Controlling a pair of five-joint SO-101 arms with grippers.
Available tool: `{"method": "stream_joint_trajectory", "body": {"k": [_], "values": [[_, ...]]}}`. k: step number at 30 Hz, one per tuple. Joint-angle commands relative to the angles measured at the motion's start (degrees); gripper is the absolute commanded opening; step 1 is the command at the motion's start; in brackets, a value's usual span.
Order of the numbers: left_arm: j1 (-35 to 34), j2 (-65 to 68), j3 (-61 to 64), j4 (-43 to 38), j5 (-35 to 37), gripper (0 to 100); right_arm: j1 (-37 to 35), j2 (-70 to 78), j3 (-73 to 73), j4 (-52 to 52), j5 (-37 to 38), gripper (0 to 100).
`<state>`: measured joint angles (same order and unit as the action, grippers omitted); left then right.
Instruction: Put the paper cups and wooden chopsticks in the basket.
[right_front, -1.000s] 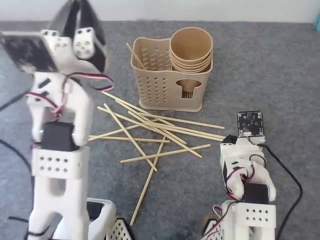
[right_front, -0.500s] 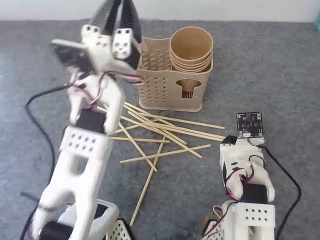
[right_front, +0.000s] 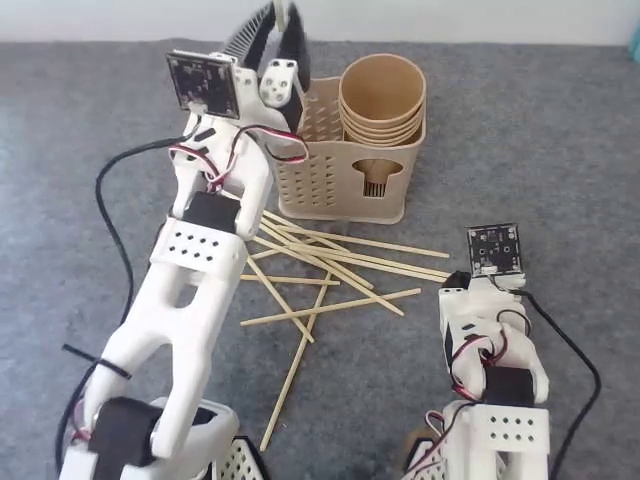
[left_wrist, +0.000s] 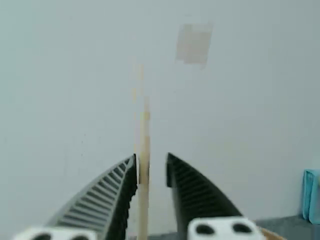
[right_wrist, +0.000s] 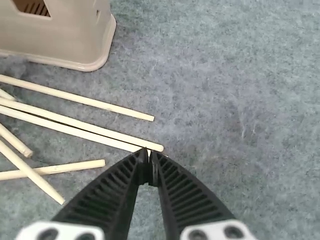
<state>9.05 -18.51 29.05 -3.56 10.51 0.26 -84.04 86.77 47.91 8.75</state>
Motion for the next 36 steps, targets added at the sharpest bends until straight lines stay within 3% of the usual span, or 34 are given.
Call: {"method": "stream_joint_trajectory", "body": {"k": [1,3,9,20,25,36], "values": [[-1.49,-7.74,-2.77,13.01,-0.18,29,-2.33,-1.19,-0.79,0.31,1.49,0.9],[-2.02,-11.25,-2.68,19.34,-0.18,33,-2.42,-1.19,-0.88,0.57,1.49,0.9],[-9.93,-23.56,-2.77,39.12,-0.44,34,-6.73,-1.19,-1.49,3.82,0.35,0.9],[-25.67,-34.64,-0.75,67.34,-0.09,34,-25.98,-0.57,-5.71,5.05,-15.82,1.0],[-29.01,-34.73,7.69,69.27,-0.09,34,-30.81,-0.48,-5.89,3.21,-16.18,1.3],[-33.93,-34.73,29.32,60.31,-0.09,34,-33.98,3.47,-7.47,3.03,-13.8,6.5]]}}
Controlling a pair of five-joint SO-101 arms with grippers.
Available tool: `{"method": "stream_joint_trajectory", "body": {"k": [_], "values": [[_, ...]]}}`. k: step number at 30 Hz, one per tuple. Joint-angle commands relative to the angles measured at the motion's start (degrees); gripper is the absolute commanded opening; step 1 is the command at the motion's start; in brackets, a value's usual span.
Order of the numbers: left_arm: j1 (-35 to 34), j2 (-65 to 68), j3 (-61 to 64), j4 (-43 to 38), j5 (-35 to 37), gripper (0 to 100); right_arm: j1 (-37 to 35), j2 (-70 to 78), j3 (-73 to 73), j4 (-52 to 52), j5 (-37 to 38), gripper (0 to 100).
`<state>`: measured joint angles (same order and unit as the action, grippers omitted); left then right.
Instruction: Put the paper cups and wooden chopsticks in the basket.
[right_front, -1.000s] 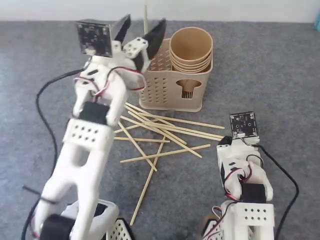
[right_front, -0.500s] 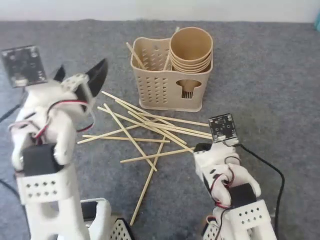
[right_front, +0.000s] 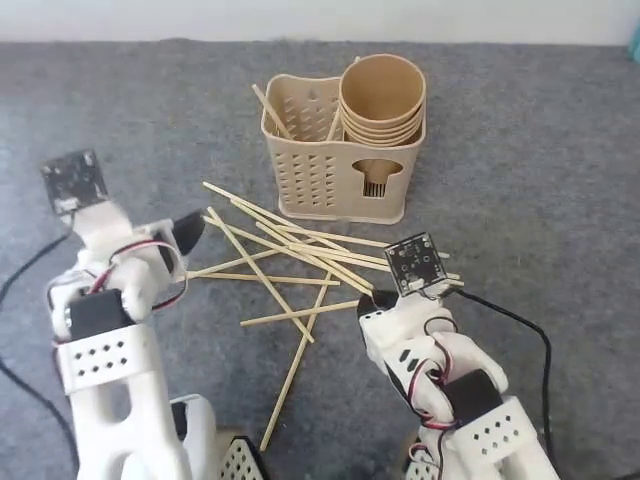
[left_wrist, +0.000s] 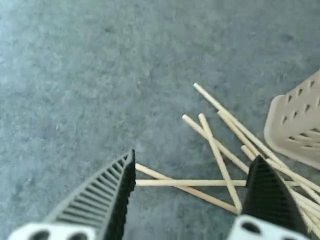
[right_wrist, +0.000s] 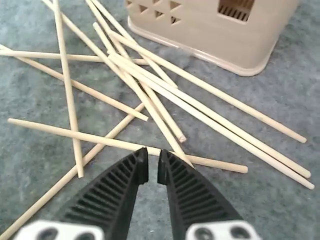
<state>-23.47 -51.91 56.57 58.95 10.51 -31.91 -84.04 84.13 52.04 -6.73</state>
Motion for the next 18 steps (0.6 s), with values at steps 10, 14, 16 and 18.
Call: {"method": "stream_joint_trajectory", "body": {"k": [10,14,16,18], "values": [[-3.43,-1.23,12.18,-13.01,-0.44,34,-2.68,38.73,-25.05,-1.71,6.51,6.5],[-3.43,-0.88,13.93,-16.7,-0.53,34,-1.98,52.7,-29.19,-6.81,10.2,6.9],[-3.43,-0.88,14.2,-16.97,-0.53,34,-0.92,58.77,-30.77,-9.45,11.08,6.9],[-3.43,-0.88,14.2,-16.97,-0.53,34,0.22,63.87,-33.05,-10.07,12.57,6.9]]}}
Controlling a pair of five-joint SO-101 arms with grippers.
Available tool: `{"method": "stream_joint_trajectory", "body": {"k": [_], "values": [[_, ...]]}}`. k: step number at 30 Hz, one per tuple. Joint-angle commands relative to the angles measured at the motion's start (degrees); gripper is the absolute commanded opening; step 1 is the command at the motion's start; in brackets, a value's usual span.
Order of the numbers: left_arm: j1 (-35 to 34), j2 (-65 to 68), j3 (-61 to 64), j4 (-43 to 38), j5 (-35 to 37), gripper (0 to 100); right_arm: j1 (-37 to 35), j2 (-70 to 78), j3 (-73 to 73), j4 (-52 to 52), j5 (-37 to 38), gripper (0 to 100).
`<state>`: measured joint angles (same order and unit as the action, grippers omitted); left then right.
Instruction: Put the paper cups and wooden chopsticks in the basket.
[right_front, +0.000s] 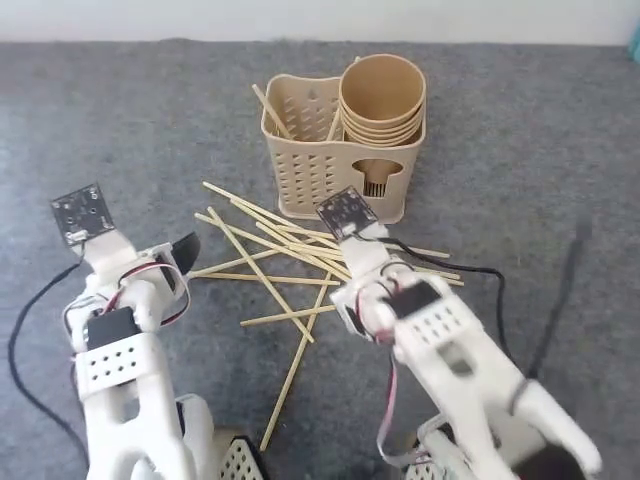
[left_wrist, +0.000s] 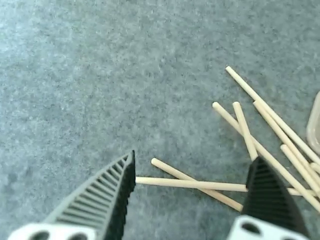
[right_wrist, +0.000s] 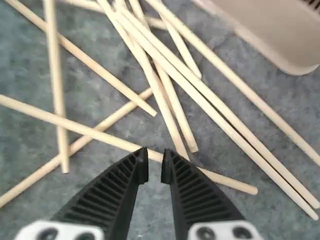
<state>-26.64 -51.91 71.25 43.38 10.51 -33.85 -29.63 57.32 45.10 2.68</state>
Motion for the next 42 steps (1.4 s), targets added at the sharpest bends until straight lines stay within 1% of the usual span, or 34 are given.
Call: {"method": "stream_joint_trajectory", "body": {"k": [1,6,10,13,15,18,21,23,25,26,28,30,38,42], "values": [[-0.26,-0.88,-0.48,-1.41,-0.53,34,2.59,11.74,-7.47,-2.95,3.78,7.0],[-0.26,-0.88,-0.48,-1.49,-0.62,34,4.26,18.68,-11.52,-3.12,6.24,7.0],[-0.26,-0.79,-0.48,-1.85,-0.62,34,4.53,19.56,-12.4,-3.47,6.33,7.0],[-0.26,-0.79,0.84,-4.66,-0.62,34,4.62,19.38,-12.48,-3.47,6.42,7.0],[-0.18,-0.79,1.36,-5.98,-0.88,34,4.35,18.86,-12.75,-2.42,6.42,7.0],[0.0,-0.79,1.45,-6.33,-1.93,34,2.59,15.08,-14.51,3.12,6.68,7.0],[0.0,-0.79,1.45,-6.33,-2.02,34,1.01,10.33,-15.74,6.73,12.48,8.3],[0.0,-0.79,1.45,-6.33,-2.02,34,0.57,8.75,-15.74,8.22,15.56,12.8],[0.0,-0.79,1.45,-6.42,-2.02,34,-0.04,9.19,-15.74,10.42,18.64,16.4],[0.0,-0.79,1.45,-6.42,-2.02,34,-0.57,9.89,-15.65,11.56,21.36,17.3],[0.0,-0.79,1.45,-6.42,-2.02,34,-1.63,11.82,-15.38,13.49,26.55,17.3],[0.0,-0.79,1.45,-6.42,-2.11,34,-2.86,13.58,-15.38,14.55,30.07,17.3],[0.0,-0.79,2.59,-9.05,-2.11,34,-11.03,16.4,-15.56,12.35,32.62,17.7],[0.0,-0.79,2.68,-9.14,-2.11,34,-10.95,16.48,-15.47,9.63,32.7,17.7]]}}
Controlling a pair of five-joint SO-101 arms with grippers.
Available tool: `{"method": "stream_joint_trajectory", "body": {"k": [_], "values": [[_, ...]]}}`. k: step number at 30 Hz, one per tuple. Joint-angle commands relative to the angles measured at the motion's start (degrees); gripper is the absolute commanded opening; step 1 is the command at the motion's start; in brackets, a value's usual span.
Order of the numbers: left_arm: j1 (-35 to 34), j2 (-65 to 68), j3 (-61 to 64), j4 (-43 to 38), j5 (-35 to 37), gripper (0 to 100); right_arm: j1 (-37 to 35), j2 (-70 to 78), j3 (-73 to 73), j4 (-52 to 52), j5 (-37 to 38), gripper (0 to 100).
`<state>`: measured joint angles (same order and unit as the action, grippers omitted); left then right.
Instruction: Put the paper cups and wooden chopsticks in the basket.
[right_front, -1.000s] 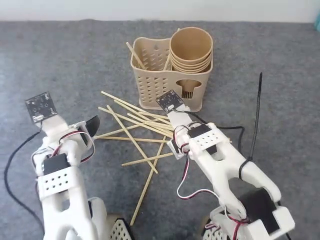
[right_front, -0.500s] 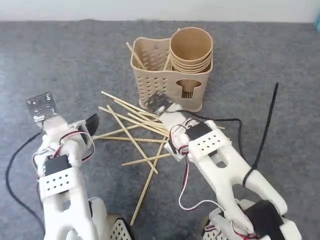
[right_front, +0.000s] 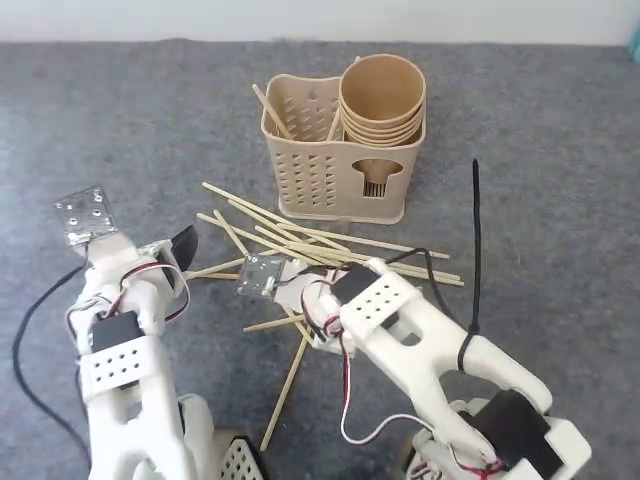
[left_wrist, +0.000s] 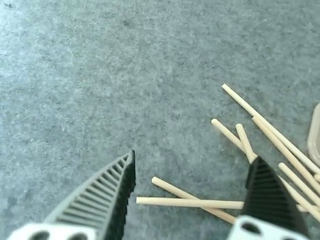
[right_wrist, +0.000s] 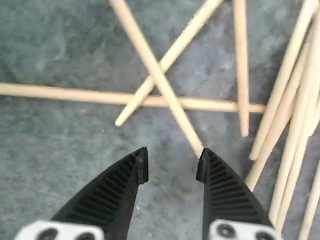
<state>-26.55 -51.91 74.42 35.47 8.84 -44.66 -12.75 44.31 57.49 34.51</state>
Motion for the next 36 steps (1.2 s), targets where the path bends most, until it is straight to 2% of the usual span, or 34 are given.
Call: {"method": "stream_joint_trajectory", "body": {"k": [1,13,15,18,19,21,23,28,36], "values": [[-0.09,-0.79,-0.48,-1.23,-0.44,34,0.31,-0.4,-2.46,-3.38,0.88,17.7],[-0.09,-0.79,-0.48,-1.32,-0.44,34,1.01,11.56,-6.68,-8.13,1.58,17.0],[-0.09,-0.79,-0.48,-1.32,-0.44,34,1.27,13.14,-8.26,-7.52,0.79,12.9],[-0.09,-0.79,-0.48,-1.32,-0.53,34,1.36,12.97,-9.67,-5.58,0.79,0.3],[-0.09,-0.79,-0.48,-1.32,-0.53,34,1.45,12.53,-10.2,-4.35,0.79,0.8],[-0.09,-0.79,-0.4,-1.67,-0.53,34,1.54,10.77,-10.29,-2.33,0.79,3.2],[-0.09,-0.79,-0.22,-2.37,-0.53,34,1.27,7.96,-10.29,-0.4,0.7,0.9],[-0.09,-0.79,-0.22,-2.37,-0.53,34,1.27,-1.45,-10.29,2.86,-2.02,0.9],[-0.09,-0.79,-0.22,-2.46,-0.53,34,1.63,-17.1,-10.37,4.7,-2.37,0.8]]}}
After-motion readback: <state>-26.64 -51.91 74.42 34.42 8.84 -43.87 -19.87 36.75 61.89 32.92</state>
